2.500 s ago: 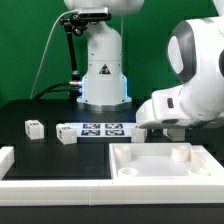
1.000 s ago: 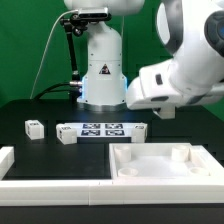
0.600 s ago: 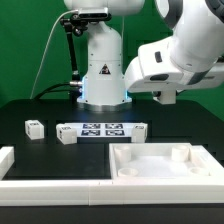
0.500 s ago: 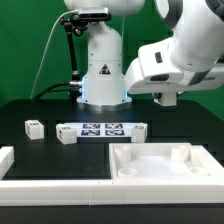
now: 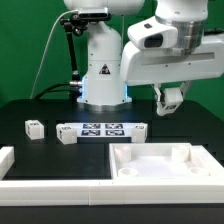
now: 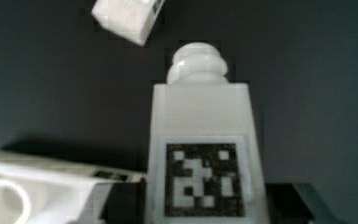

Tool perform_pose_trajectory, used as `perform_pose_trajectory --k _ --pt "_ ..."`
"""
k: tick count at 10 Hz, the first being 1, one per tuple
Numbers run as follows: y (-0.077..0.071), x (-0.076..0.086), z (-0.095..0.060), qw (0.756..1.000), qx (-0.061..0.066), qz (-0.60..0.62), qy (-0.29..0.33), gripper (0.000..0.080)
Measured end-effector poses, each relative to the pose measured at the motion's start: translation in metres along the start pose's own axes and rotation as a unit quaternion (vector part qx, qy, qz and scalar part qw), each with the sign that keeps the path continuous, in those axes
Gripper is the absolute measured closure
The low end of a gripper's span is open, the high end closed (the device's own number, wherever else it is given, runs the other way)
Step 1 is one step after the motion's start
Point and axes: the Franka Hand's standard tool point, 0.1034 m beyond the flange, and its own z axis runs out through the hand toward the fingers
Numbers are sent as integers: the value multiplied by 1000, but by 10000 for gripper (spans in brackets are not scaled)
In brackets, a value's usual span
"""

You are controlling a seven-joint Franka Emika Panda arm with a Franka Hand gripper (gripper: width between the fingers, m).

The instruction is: Assemble one leg

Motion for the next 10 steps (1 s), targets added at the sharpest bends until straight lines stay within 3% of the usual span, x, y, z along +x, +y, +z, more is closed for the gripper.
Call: perform_pose_trajectory --k 1,3,5,7,10 --pt "1 11 -12 999 -3 0 54 509" --pt "3 7 -4 992 -10 1 129 509" --pt "8 18 0 975 -19 -11 222 509" --pt "17 46 -10 950 -35 -36 310 509" --pt "20 82 -30 950 -33 -39 307 509"
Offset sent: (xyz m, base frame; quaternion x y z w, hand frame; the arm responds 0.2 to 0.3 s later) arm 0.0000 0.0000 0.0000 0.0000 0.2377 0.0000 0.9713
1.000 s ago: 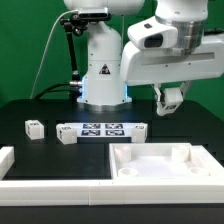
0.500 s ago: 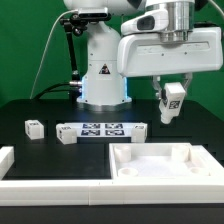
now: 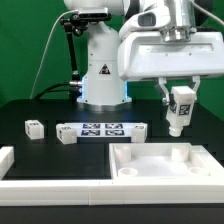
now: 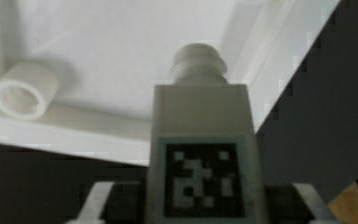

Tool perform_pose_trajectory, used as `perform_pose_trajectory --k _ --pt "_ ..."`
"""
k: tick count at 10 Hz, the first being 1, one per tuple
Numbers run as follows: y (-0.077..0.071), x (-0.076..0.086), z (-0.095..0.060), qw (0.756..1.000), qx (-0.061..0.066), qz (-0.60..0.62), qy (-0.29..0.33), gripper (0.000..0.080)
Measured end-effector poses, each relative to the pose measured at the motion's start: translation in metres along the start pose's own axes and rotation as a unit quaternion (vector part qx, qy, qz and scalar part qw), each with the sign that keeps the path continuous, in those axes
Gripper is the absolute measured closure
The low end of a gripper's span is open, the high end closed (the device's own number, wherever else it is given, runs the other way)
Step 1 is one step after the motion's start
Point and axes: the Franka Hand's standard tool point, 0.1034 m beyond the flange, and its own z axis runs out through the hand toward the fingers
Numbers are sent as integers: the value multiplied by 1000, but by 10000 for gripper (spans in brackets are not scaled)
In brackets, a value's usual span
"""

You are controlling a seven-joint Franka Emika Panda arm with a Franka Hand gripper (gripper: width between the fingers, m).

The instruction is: Assemble one leg

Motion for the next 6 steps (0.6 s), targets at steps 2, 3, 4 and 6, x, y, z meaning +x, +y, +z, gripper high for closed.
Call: perform_pose_trajectory --k 2,3,4,6 --pt "-1 -6 2 1000 1 0 -5 509" --pt "-1 -6 2 1000 1 0 -5 509" --pt "-1 -6 2 1000 1 0 -5 509" --pt "-1 6 11 1000 2 0 -3 509"
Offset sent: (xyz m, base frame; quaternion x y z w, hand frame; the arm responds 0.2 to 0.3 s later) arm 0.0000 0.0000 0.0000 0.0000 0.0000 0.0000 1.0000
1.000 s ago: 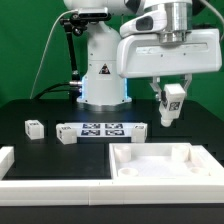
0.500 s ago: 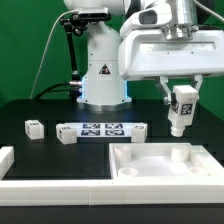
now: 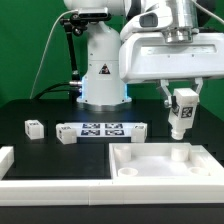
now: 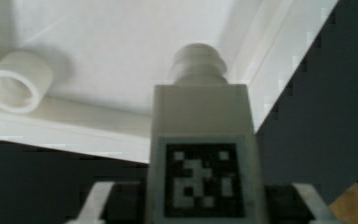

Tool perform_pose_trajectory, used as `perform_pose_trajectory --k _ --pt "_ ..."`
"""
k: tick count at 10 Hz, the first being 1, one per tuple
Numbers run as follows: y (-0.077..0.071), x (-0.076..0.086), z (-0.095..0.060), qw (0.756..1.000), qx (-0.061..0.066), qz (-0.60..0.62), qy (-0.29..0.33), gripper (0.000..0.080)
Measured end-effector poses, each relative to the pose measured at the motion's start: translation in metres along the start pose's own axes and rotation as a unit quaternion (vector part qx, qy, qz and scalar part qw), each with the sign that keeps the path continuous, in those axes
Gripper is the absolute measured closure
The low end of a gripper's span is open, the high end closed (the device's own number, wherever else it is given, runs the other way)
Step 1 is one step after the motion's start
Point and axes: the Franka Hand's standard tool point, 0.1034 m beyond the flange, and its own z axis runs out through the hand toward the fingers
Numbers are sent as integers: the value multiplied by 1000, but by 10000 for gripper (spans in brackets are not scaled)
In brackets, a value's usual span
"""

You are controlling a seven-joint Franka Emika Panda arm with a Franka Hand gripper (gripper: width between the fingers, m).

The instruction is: Assemble one leg

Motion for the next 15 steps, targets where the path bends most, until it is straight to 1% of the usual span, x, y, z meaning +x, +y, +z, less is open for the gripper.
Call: perform_pose_trajectory --k 1,2,3,4,5,6,7,8,9,12,14,15 --pt "0 14 5 1000 1 0 4 509" --pt "1 24 10 1000 2 1 6 509" --pt "1 31 17 1000 3 1 7 509" --pt "2 35 28 1000 4 2 7 509" --pt "3 37 34 1000 2 2 22 509" --pt "2 34 41 1000 1 2 29 509" --pt "6 34 44 997 -8 4 72 509" --pt "3 30 47 997 -7 4 72 509" --pt "3 31 48 997 -7 3 73 509" --pt "2 27 55 997 -6 3 71 509" --pt "1 20 62 997 -7 3 72 509" --pt "1 20 62 997 -8 3 81 509"
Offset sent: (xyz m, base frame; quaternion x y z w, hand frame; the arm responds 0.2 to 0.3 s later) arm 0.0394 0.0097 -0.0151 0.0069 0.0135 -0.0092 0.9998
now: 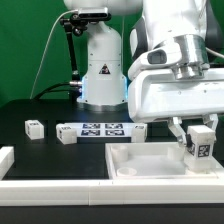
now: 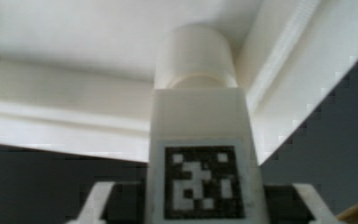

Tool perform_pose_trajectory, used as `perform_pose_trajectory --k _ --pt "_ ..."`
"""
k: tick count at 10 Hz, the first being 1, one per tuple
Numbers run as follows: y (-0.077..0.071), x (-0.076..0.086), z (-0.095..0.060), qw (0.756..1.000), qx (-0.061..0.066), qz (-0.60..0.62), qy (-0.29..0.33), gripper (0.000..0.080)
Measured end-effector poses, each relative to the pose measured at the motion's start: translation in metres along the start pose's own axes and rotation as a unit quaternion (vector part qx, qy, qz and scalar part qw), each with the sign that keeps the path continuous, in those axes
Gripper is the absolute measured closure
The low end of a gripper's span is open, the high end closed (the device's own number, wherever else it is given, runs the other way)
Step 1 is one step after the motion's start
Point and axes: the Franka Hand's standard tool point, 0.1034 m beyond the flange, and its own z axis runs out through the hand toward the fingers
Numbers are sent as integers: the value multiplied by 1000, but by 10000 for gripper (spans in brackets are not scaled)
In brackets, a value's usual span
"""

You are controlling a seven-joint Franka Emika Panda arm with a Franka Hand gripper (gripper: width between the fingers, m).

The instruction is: Assemble one leg

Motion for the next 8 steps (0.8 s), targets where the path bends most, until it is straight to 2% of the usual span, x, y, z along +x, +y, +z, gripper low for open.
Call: perform_pose_trajectory --k 1,2,3,4,8 --pt "0 0 0 1000 0 0 0 509" --pt "0 0 0 1000 0 0 0 407" --pt "0 0 0 1000 0 0 0 268" --pt "0 0 0 1000 0 0 0 187" --pt "0 0 0 1000 0 0 0 152"
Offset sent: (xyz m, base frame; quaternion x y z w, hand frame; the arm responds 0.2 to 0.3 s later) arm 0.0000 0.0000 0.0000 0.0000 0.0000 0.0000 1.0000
